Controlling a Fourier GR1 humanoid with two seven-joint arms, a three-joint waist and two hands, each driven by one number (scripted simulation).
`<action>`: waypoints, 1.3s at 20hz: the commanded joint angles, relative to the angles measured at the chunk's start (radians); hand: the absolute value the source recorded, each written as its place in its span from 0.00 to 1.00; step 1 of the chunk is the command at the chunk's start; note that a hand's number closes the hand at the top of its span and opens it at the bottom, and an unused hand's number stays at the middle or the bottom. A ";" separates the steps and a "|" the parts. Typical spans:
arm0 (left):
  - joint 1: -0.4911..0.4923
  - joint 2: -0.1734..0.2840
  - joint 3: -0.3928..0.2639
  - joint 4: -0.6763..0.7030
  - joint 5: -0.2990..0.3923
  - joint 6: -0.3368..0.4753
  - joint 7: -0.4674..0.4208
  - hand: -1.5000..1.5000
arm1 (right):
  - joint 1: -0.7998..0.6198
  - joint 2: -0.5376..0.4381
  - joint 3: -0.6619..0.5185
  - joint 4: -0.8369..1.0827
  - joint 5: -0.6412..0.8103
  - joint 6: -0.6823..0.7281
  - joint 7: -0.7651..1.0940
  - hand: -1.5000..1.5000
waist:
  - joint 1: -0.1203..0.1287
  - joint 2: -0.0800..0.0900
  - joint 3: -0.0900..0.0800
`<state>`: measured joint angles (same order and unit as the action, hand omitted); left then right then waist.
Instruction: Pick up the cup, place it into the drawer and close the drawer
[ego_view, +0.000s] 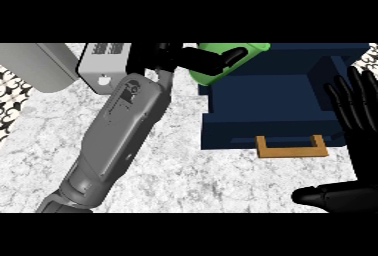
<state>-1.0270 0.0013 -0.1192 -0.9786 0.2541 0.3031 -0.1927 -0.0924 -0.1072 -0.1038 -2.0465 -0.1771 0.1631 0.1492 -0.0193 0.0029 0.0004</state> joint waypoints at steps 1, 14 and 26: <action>-0.093 -0.001 -0.026 0.143 0.065 0.044 -0.040 1.00 | 0.008 0.009 0.026 -0.037 0.016 -0.010 0.023 0.00 | -0.007 0.001 0.000; -0.228 -0.001 -0.182 0.488 0.254 0.072 -0.184 1.00 | -0.008 -0.014 0.000 -0.004 -0.003 0.023 -0.019 0.00 | -0.044 0.011 0.000; -0.247 -0.001 -0.405 0.585 0.308 0.140 -0.181 1.00 | -0.062 -0.014 0.006 0.018 -0.032 0.022 0.021 0.00 | -0.077 0.018 0.001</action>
<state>-1.3002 0.0000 -0.4509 -0.4113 0.5507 0.4170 -0.3621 -0.1351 -0.1097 -0.0837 -2.0294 -0.1931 0.1818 0.1563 -0.0885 0.0197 0.0014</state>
